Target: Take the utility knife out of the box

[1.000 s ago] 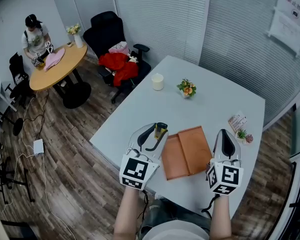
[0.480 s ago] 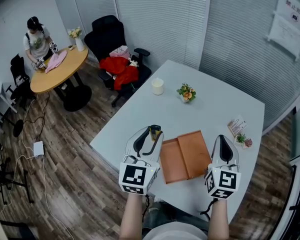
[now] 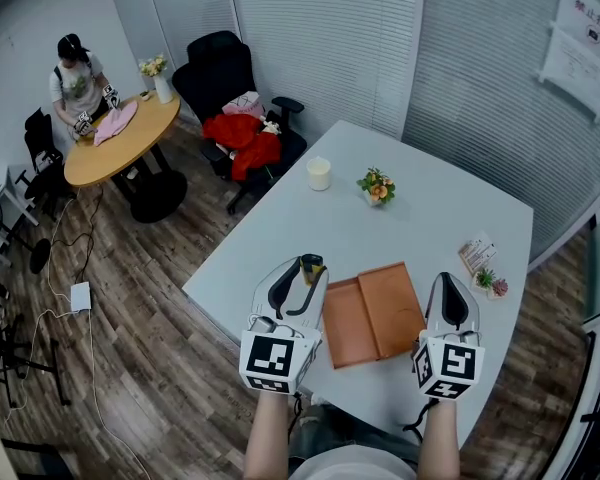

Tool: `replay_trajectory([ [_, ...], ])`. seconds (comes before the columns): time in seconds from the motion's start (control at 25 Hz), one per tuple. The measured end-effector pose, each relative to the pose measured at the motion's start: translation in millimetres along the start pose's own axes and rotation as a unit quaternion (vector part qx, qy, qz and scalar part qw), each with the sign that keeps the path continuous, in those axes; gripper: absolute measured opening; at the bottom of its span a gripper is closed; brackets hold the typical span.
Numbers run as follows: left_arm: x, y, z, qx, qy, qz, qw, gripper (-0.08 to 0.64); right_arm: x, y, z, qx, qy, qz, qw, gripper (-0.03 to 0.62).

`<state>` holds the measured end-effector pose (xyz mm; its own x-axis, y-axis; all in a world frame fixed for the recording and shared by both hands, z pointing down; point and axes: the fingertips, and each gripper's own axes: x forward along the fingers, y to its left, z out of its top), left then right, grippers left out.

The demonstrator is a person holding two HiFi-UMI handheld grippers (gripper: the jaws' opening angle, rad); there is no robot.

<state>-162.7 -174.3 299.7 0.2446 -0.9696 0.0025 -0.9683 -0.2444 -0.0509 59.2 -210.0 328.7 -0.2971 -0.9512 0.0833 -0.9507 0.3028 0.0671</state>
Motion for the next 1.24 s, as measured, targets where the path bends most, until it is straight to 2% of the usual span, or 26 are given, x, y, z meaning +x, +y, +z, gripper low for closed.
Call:
replay_trajectory([
  [0.52,-0.9,-1.3,5.4,-0.002,-0.007,0.009,0.9999,0.152,0.3,-5.1,0.3,-0.001,0.002,0.000,1.000,0.026],
  [1.24,5.9,-2.1,5.6,0.000,-0.004,-0.002,1.0000,0.152,7.1,-6.8,-2.5,-0.004,0.006,-0.002,1.000,0.026],
])
